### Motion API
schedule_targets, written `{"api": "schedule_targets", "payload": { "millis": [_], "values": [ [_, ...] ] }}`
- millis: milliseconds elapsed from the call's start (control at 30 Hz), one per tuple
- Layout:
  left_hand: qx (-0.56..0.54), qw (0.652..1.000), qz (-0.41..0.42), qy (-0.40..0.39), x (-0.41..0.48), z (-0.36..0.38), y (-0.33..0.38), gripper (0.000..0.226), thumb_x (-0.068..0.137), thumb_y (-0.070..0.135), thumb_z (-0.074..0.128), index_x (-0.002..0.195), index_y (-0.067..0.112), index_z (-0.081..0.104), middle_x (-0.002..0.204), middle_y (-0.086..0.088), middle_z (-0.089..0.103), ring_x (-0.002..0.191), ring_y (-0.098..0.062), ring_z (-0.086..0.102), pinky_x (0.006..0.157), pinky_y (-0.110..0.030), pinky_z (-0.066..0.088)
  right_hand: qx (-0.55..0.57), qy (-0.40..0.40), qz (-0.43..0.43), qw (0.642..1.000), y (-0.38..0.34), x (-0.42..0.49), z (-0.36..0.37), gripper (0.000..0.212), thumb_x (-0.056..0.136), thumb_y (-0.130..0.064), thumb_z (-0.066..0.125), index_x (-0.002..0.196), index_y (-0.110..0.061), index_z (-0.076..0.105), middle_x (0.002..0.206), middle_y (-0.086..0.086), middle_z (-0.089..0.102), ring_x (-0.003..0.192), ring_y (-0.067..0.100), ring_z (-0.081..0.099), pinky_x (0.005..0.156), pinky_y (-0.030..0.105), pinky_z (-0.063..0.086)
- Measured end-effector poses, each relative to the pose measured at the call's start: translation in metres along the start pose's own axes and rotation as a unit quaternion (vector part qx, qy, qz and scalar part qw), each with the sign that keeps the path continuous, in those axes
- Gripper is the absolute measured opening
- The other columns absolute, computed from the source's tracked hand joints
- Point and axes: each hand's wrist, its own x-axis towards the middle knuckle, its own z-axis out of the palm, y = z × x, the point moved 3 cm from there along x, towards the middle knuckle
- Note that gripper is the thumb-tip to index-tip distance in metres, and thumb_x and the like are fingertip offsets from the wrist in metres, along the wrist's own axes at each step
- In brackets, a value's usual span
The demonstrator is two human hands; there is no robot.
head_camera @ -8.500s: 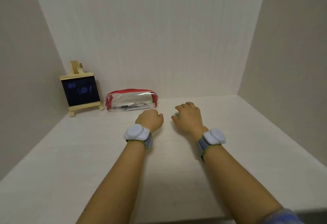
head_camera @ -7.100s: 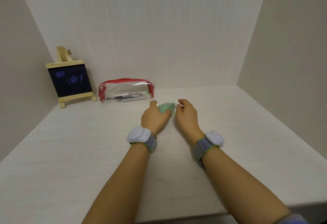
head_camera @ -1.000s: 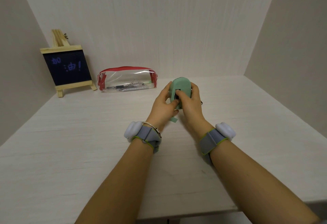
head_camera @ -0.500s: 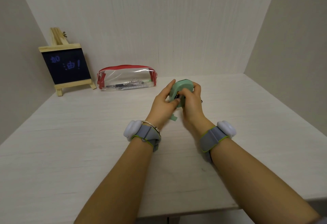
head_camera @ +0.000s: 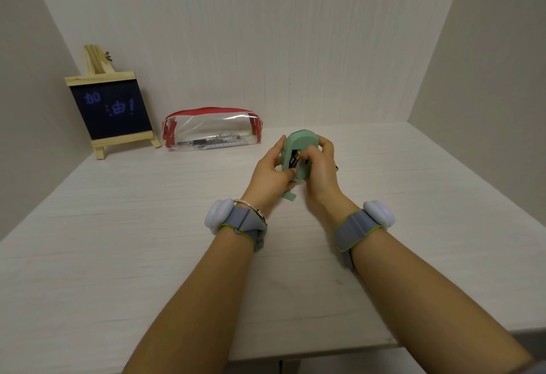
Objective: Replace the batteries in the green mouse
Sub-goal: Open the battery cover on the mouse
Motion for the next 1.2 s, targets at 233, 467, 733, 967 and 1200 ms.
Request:
{"api": "schedule_targets", "payload": {
  "millis": [233,467,733,967,1200],
  "values": [
    [-0.087,0.995,-0.033,0.021,-0.001,0.004,0.001,0.050,0.091,-0.004,0.051,0.136,0.016,0.046,0.115,-0.020,0.066,0.084,-0.021,0.068,0.058,-0.023,0.059,-0.238,-0.024,-0.182,0.954,0.000,-0.002,0.004,0.056,0.082,-0.019,0.060,0.133,-0.035,0.042,0.122,-0.005,0.047,0.120,0.018,0.047,0.100,0.035,0.044],
    [-0.100,0.993,-0.031,0.047,0.001,-0.002,-0.002,0.048,0.089,-0.005,0.055,0.131,0.017,0.048,0.116,-0.022,0.065,0.097,-0.030,0.067,0.071,-0.032,0.060,-0.355,0.007,-0.238,0.904,-0.001,-0.001,0.002,0.025,0.083,-0.022,0.066,0.107,-0.019,0.067,0.125,0.007,0.052,0.120,0.022,0.043,0.094,0.024,0.035],
    [-0.093,0.994,-0.042,0.045,0.003,-0.004,-0.007,0.051,0.086,-0.006,0.058,0.127,0.023,0.050,0.116,-0.022,0.065,0.103,-0.034,0.067,0.084,-0.045,0.058,-0.308,0.037,-0.236,0.921,-0.005,-0.006,0.002,0.012,0.081,-0.018,0.065,0.089,-0.016,0.057,0.089,-0.003,0.059,0.092,0.018,0.056,0.078,0.026,0.044],
    [-0.114,0.987,-0.074,0.090,0.010,-0.010,-0.015,0.055,0.089,-0.008,0.049,0.137,0.017,0.041,0.126,-0.020,0.059,0.108,-0.035,0.064,0.090,-0.049,0.055,-0.268,0.041,-0.199,0.942,-0.009,-0.009,0.000,0.011,0.079,-0.006,0.059,0.087,-0.012,0.062,0.069,-0.010,0.055,0.063,0.004,0.051,0.070,0.026,0.048],
    [-0.201,0.966,-0.070,0.150,0.015,-0.021,-0.022,0.056,0.085,-0.008,0.058,0.134,0.014,0.043,0.119,-0.017,0.063,0.105,-0.035,0.066,0.071,-0.034,0.060,-0.349,-0.112,-0.136,0.921,0.007,-0.011,0.009,0.015,0.071,-0.002,0.059,0.082,-0.008,0.067,0.065,0.001,0.056,0.058,0.011,0.048,0.061,0.027,0.045]
  ]
}}
